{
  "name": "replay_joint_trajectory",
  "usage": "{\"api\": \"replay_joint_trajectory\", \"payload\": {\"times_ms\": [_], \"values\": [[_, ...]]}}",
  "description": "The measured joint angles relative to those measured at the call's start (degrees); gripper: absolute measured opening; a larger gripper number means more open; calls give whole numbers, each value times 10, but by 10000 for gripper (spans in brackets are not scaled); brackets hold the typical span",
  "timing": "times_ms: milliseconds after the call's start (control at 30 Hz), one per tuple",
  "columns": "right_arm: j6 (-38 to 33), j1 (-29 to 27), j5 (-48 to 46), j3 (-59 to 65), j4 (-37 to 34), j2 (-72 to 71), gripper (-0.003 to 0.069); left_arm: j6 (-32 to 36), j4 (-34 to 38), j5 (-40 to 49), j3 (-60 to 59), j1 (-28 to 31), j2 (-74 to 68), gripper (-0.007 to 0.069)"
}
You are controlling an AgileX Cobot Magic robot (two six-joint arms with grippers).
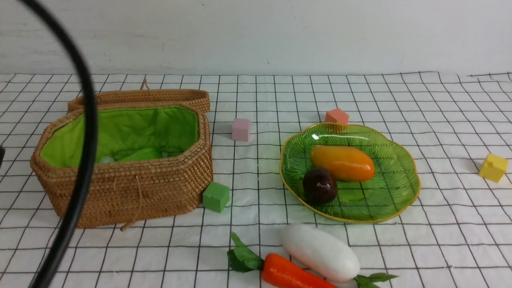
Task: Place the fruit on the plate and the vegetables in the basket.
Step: Take a daikon with your right arm and place it on the basket on the left.
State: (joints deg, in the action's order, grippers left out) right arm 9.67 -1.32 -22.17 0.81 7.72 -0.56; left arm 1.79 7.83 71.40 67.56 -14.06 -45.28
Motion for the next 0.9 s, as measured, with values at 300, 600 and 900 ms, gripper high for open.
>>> {"api": "replay_joint_trajectory", "payload": {"times_ms": [300, 600, 900], "values": [[0, 0, 0, 0, 0, 0, 245, -18, 51, -110, -190, 0, 115, -13], [0, 0, 0, 0, 0, 0, 245, -18, 55, -111, -220, 0, 118, -13], [0, 0, 0, 0, 0, 0, 245, -18, 34, -216, -243, 0, 131, -13]]}}
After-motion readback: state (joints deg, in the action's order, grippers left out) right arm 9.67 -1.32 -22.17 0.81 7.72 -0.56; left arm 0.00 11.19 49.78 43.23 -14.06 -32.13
